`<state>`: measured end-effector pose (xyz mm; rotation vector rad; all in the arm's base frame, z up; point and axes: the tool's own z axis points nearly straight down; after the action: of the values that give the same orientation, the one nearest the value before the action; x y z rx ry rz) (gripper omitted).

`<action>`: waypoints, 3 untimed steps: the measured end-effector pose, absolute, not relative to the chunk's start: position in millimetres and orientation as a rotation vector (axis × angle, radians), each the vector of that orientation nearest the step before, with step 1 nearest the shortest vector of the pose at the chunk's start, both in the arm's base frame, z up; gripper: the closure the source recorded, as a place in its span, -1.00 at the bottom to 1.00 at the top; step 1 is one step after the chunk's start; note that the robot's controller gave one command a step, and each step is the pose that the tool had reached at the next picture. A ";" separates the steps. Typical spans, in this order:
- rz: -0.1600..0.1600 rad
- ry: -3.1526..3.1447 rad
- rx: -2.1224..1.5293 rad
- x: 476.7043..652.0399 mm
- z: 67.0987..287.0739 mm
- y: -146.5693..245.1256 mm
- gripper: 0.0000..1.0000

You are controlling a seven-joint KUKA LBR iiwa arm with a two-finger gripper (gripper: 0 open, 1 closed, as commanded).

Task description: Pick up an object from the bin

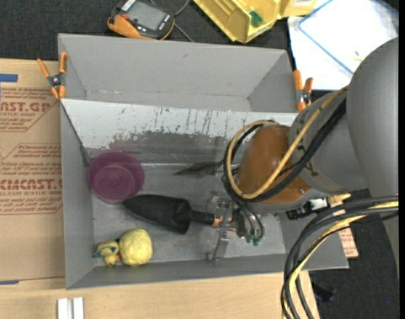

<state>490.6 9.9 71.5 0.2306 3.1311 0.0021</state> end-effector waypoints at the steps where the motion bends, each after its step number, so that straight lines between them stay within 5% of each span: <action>1: 0.001 3.096 0.405 497.6 133.8 8.2 -1.00; 2: 0.004 3.126 0.265 491.8 60.5 11.4 -1.00; 3: 0.006 3.062 0.595 488.3 69.7 18.9 -1.00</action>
Offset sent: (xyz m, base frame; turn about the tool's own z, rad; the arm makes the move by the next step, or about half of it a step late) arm 0.0008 0.0008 -0.0113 0.0225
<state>488.3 18.9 69.7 0.5947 3.0619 0.0062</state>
